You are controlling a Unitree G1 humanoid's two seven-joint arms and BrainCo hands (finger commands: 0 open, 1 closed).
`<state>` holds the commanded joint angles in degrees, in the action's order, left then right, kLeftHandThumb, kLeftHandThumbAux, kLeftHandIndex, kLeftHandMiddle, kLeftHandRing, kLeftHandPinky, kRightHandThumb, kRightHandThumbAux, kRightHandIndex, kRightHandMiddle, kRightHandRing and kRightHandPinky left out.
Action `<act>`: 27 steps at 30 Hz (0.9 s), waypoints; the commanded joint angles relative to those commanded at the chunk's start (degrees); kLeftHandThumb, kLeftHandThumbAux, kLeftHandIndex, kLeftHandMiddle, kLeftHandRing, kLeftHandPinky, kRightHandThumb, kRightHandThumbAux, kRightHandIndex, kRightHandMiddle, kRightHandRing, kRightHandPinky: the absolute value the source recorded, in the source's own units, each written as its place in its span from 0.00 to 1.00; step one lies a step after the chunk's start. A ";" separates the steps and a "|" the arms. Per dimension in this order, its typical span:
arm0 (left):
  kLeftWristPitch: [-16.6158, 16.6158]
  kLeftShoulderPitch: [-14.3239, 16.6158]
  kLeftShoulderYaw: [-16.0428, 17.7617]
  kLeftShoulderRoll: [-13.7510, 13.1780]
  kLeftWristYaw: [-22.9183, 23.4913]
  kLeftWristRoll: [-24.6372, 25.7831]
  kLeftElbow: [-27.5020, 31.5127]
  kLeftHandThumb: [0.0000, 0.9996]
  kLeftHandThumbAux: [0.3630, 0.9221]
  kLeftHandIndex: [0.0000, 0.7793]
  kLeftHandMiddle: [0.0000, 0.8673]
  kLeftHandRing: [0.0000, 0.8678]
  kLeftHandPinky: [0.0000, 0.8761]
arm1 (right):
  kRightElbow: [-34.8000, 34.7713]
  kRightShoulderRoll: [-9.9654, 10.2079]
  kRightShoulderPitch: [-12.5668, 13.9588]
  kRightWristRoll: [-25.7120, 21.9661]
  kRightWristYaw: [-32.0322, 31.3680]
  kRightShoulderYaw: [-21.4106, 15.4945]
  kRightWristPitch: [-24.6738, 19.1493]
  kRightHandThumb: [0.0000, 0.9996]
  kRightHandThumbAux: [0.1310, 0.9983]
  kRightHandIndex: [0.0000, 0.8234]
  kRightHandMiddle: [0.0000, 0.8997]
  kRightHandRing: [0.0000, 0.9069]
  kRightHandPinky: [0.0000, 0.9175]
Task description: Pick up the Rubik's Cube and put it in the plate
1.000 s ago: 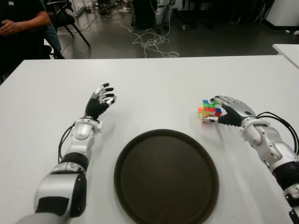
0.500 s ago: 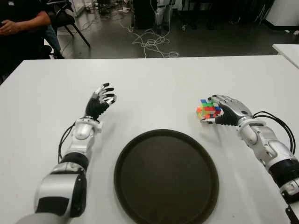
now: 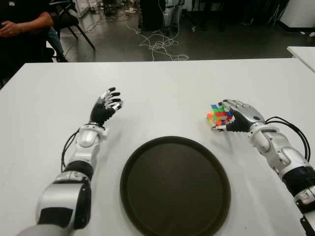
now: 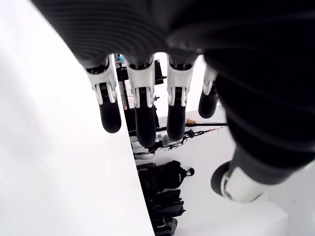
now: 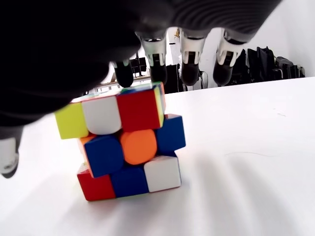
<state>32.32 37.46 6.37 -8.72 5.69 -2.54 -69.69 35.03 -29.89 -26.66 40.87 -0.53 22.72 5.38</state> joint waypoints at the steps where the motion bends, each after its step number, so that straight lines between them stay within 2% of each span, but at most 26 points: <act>1: 0.00 0.00 0.03 0.01 0.06 0.06 0.00 0.18 0.61 0.14 0.23 0.23 0.22 | -0.19 -0.01 0.01 -0.04 -0.16 0.05 -0.15 0.04 0.32 0.00 0.00 0.00 0.00; 17: 0.35 -0.03 -0.17 -0.03 -0.18 -0.16 -0.11 0.17 0.60 0.15 0.24 0.23 0.21 | -2.29 -0.10 0.13 1.15 -1.16 0.77 -2.43 0.00 0.38 0.00 0.00 0.00 0.01; 20: 0.33 0.03 -0.16 -0.05 -0.10 -0.12 -0.18 0.17 0.61 0.15 0.24 0.23 0.23 | -1.28 0.48 -0.25 1.10 -0.35 0.80 -2.34 0.00 0.40 0.00 0.00 0.00 0.03; 23: 0.30 0.09 -0.15 -0.08 -0.02 -0.09 -0.25 0.17 0.59 0.14 0.23 0.24 0.24 | 0.07 1.44 -0.61 0.65 1.36 0.40 -2.31 0.02 0.45 0.01 0.02 0.05 0.14; 27: 0.43 0.05 -0.20 -0.07 -0.17 -0.18 -0.29 0.17 0.58 0.15 0.23 0.24 0.24 | 3.59 3.37 -1.65 -0.03 4.66 -0.13 -2.38 0.05 0.50 0.03 0.06 0.12 0.22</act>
<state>32.75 37.51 6.17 -8.79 5.52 -2.72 -69.98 38.62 -26.52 -28.32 40.84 4.13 22.59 3.00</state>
